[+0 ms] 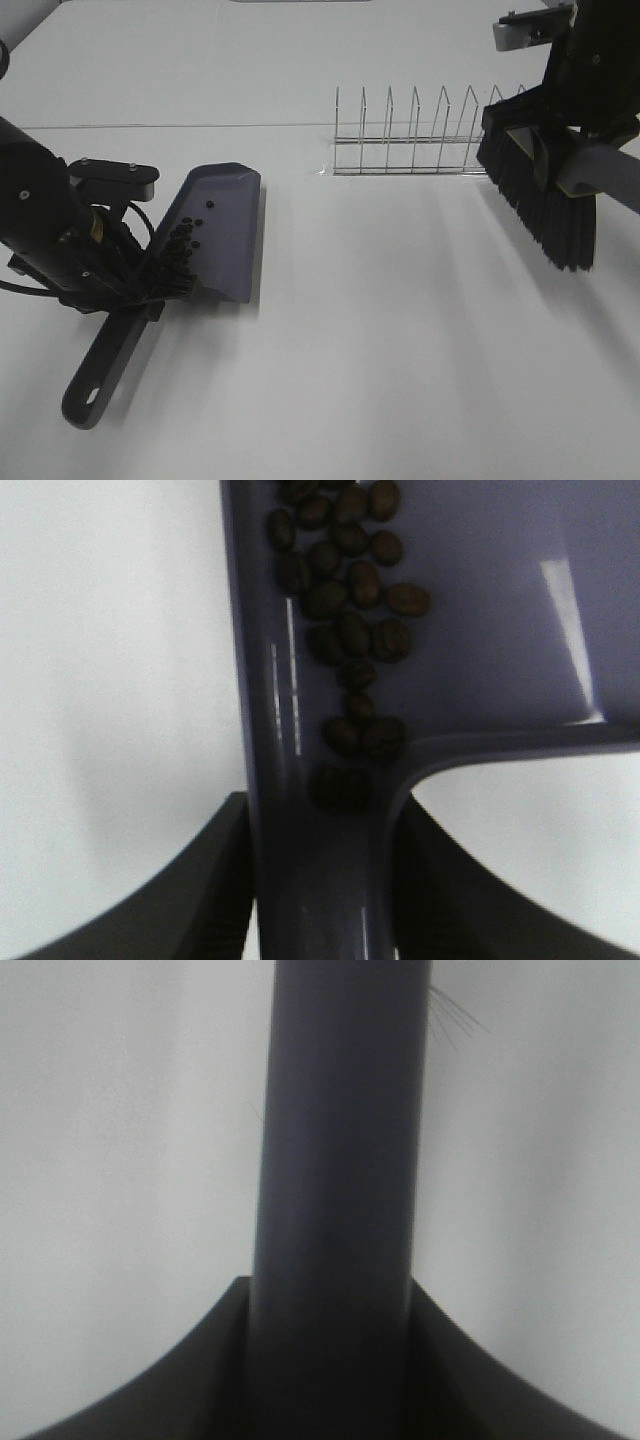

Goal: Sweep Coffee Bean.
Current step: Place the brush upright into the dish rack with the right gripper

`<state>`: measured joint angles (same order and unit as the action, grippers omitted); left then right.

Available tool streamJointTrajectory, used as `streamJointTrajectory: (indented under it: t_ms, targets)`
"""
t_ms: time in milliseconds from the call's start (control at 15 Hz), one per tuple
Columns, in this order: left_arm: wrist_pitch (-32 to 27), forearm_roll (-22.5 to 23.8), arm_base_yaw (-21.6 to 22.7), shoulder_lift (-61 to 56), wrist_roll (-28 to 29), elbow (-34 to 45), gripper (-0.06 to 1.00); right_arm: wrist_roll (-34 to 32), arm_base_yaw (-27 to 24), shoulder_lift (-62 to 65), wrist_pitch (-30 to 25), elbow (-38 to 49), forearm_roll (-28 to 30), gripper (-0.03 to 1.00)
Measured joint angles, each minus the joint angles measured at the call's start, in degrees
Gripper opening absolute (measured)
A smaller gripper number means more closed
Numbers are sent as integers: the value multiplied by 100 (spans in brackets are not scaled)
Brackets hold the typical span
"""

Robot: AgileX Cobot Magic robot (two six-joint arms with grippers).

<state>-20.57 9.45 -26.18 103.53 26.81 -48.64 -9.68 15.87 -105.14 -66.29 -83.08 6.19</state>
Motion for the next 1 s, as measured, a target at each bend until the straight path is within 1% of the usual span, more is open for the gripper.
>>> streamJointTrajectory:
  t_ms: [133,267,533,733,1000]
  targets:
    - [17,0,-6,0,0,0,38,0,-6,-132,430,109,-23,36]
    - [34,0,-6,0,0,0,38,-63,-6,-350,665,103,11,36]
    - [34,0,-6,0,0,0,38,-407,-6,-791,756,-195,401,36]
    - [34,0,-6,0,-17,0,38,-418,-6,-1066,773,-596,521,36]
    - [40,0,-6,0,-86,0,38,-453,-6,-1197,871,-688,653,36]
